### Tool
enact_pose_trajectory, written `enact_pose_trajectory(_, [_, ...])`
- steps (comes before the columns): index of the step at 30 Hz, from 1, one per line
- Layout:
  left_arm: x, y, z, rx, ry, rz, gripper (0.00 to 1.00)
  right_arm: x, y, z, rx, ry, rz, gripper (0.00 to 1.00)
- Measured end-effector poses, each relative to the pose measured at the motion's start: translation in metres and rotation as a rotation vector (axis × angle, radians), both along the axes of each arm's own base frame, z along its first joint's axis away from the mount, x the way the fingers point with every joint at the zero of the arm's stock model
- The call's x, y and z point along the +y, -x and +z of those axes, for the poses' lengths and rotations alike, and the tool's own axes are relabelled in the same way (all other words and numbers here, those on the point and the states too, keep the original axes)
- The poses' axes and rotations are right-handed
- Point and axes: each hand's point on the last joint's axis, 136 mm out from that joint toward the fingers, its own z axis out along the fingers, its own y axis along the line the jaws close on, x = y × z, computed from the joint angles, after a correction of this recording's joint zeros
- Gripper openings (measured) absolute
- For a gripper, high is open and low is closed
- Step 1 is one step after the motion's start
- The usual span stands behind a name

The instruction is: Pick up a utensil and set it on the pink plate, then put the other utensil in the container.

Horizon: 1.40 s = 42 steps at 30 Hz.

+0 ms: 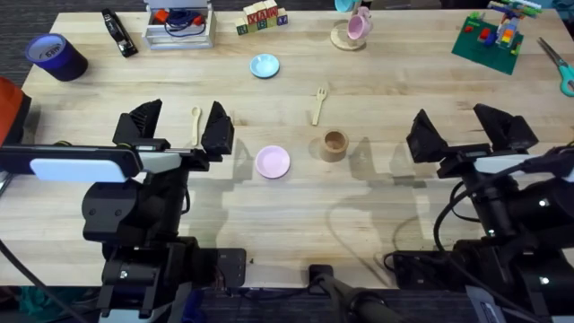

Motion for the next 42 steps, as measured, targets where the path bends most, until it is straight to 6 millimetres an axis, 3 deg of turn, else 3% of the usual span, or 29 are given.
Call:
enact_pose_trajectory(24, [0.001,0.002,0.0,0.021,-0.001,0.007,0.994,0.001,0.001,0.001,0.005,0.008,0.005,0.995])
enact_pose_trajectory(32, [0.006,0.041,0.078,0.041,-0.002,0.033,0.994,-0.001,0.023,0.073,-0.057,0.015,-0.001,0.993])
enact_pose_trajectory(37, [0.007,0.07,0.117,0.104,-0.004,0.041,0.994,0.0,0.042,0.101,0.002,0.007,-0.001,0.995])
enact_pose_trajectory(42, [0.009,0.085,0.149,0.197,-0.007,0.053,0.994,0.0,0.053,0.128,0.089,0.003,-0.001,0.995])
